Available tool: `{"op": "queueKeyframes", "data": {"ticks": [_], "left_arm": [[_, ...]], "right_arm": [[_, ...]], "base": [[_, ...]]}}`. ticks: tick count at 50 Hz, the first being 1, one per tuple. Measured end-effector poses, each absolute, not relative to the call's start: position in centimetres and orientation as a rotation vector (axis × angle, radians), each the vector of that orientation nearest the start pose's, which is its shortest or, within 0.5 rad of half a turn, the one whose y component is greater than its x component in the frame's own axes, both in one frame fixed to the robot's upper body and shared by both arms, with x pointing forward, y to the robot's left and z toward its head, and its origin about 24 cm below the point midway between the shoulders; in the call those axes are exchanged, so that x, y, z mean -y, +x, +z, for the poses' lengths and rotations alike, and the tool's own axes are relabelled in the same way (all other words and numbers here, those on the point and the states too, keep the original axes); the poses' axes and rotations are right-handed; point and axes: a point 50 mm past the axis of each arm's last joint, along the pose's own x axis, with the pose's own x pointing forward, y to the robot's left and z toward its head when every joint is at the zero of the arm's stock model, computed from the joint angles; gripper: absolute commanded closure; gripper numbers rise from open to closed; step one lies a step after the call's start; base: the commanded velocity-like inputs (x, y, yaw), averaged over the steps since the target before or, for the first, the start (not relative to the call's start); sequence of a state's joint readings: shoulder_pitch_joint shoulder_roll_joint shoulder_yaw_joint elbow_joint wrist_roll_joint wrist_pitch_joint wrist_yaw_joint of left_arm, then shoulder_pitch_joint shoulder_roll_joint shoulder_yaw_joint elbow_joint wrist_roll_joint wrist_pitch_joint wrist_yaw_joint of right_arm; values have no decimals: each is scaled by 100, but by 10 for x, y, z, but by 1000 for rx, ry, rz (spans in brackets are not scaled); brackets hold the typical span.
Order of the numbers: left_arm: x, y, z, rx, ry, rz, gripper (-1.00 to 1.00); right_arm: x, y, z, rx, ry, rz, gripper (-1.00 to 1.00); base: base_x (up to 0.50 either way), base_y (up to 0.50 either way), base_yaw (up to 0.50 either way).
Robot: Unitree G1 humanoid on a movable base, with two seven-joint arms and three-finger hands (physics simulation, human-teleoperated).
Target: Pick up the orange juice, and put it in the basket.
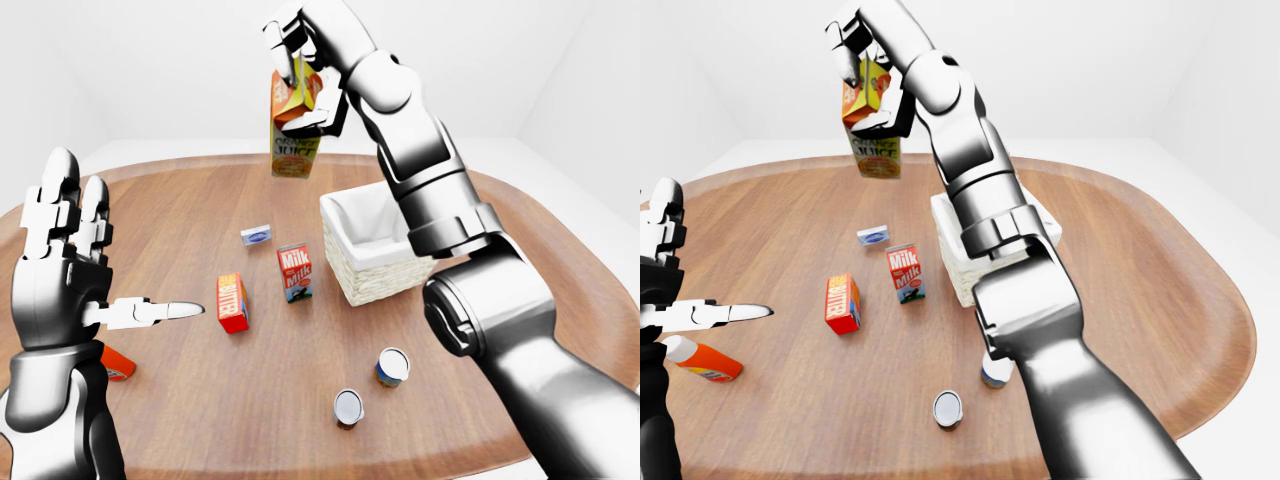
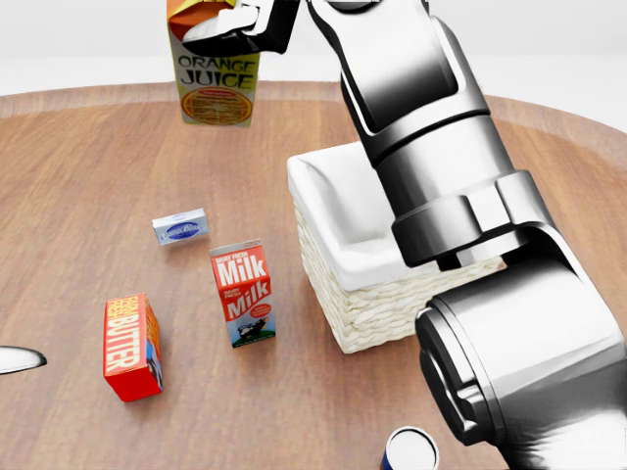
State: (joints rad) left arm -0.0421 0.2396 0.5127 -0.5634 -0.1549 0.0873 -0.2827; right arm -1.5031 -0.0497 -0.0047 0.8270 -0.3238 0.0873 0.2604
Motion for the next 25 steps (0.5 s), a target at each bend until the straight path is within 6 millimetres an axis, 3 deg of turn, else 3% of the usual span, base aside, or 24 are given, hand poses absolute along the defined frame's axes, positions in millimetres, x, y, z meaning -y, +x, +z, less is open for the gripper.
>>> {"op": "queueKeyframes", "data": {"ticks": [11, 25], "left_arm": [[-256, 206, 196, 556, 276, 109, -100], [-256, 206, 196, 557, 277, 109, -100]], "right_arm": [[37, 395, 381, 488, -563, 326, 100], [61, 397, 404, 462, -544, 233, 100]], "base": [[0, 0, 0], [0, 0, 0]]}}
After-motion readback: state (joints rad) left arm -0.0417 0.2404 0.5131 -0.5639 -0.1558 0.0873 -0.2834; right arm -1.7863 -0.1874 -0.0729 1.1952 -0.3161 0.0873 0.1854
